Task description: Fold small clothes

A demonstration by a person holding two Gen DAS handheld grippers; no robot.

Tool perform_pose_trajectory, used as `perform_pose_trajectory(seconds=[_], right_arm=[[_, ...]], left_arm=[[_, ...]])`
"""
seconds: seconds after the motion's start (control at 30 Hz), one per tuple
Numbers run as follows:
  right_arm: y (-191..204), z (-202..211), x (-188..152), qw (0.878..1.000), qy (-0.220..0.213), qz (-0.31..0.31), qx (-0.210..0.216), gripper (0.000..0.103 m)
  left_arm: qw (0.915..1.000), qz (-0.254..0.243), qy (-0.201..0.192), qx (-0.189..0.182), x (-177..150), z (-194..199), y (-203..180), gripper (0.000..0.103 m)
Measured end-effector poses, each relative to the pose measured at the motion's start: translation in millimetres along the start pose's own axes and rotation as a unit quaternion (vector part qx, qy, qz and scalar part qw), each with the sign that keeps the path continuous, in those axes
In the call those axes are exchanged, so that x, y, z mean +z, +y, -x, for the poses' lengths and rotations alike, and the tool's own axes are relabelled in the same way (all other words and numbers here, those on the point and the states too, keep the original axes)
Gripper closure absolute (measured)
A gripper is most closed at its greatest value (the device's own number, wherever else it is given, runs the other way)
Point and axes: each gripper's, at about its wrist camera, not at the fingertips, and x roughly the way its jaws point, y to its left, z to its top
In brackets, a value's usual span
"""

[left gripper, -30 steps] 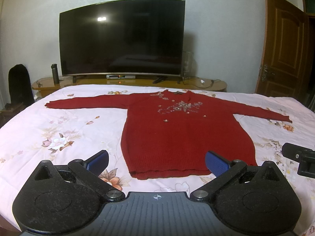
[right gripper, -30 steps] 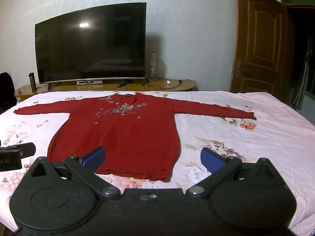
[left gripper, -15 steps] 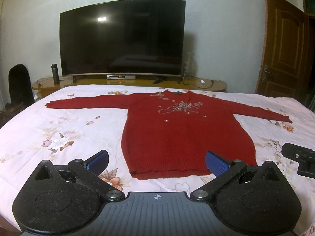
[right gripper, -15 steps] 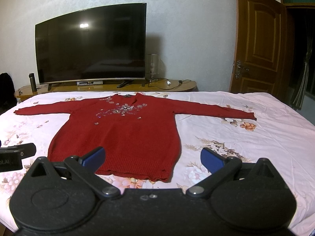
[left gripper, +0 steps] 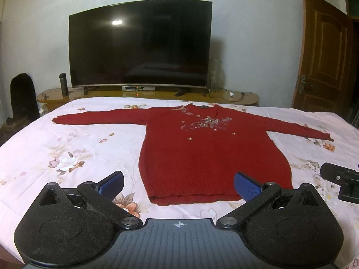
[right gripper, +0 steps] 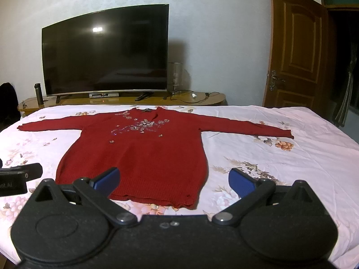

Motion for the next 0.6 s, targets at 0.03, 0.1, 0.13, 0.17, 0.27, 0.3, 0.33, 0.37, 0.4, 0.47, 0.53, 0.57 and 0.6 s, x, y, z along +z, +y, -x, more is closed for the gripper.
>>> perform_pose_trajectory(seconds=[0.03,0.1,0.13,0.17,0.27,0.3,0.33,0.37,0.4,0.47,0.53,0.57,0.6], right_arm=[[-1,0,-1,1.000,0.000,0.000,0.000,0.000],[-1,0,-1,1.000,0.000,0.000,-0.001,0.001],[-1,0,-1,1.000,0.000,0.000,0.000,0.000],[-1,0,-1,1.000,0.000,0.000,0.000,0.000],[-1,-1,-1,1.000,0.001,-0.001,0.001,0.000],[-1,-1,-1,1.000,0.001,-0.002,0.001,0.001],[-1,-1,-2,1.000,0.001,-0.002,0.001,0.001],[-1,-1,-2,1.000,0.001,-0.002,0.001,0.000],[-1,-1,-1,1.000,0.002,-0.002,0.001,0.000],[-2,-1,-2,1.000,0.004,-0.003,0.001,0.000],[-7,-1,-1,1.000,0.005,-0.001,-0.003,0.001],[-12,-1,0,1.000,0.002,-0.002,-0.009,0.001],[-17,-1,0,1.000,-0.002,-0.005,-0.015,0.000]], left_arm=[[1.0000,0.000,0.000,0.000,0,0,0,0.000],[1.0000,-0.001,0.001,0.000,0,0,0,0.000],[1.0000,-0.002,0.002,0.001,-1,0,-1,0.000],[1.0000,-0.001,0.003,0.001,0,0,0,0.000],[1.0000,-0.003,0.003,0.002,0,-1,-1,0.000],[1.0000,-0.003,0.004,0.001,0,-1,-1,0.000],[1.0000,-0.002,0.004,0.000,0,-1,-1,0.000],[1.0000,0.000,0.005,-0.001,0,-2,-1,0.000],[1.0000,0.004,0.007,-0.004,1,-4,0,0.000],[0.9995,0.016,0.018,-0.019,4,-10,2,0.000],[0.9983,0.037,0.023,-0.039,7,-22,4,0.000],[0.9969,0.044,0.039,-0.052,11,-34,4,0.000],[0.9956,0.049,0.051,-0.062,13,-45,4,0.000]])
